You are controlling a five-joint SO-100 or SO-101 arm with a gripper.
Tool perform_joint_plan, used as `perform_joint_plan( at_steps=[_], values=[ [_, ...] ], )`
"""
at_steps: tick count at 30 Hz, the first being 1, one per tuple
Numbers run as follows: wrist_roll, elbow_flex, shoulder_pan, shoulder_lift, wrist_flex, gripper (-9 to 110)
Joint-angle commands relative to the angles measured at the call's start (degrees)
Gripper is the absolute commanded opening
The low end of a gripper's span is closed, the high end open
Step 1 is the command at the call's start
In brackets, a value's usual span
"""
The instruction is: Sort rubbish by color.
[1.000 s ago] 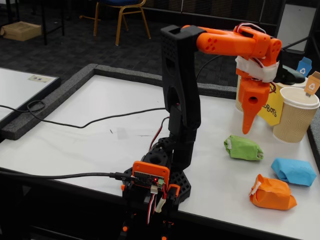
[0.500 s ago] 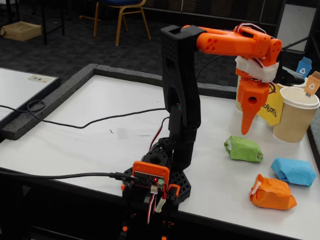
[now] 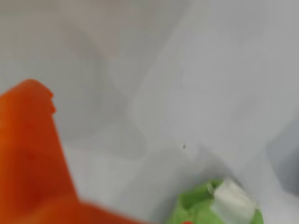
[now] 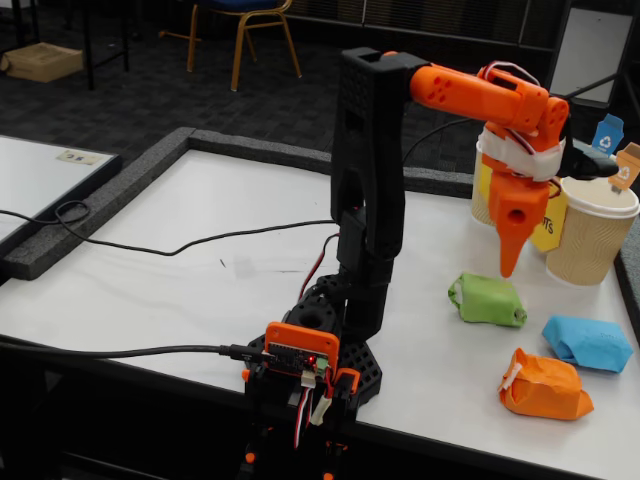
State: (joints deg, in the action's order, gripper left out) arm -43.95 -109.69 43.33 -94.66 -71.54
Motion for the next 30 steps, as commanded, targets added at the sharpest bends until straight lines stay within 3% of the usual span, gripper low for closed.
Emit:
perform_joint_plan(
  at_steps=[1,10,30],
  values=[
    [-1.3,6.8,0.4,-2.1,2.1,31],
    [-1.2,5.1,0.3,-10.7,2.3,30],
    [-1.2,-19.7,1.4,-40.1,4.3,30]
  ],
)
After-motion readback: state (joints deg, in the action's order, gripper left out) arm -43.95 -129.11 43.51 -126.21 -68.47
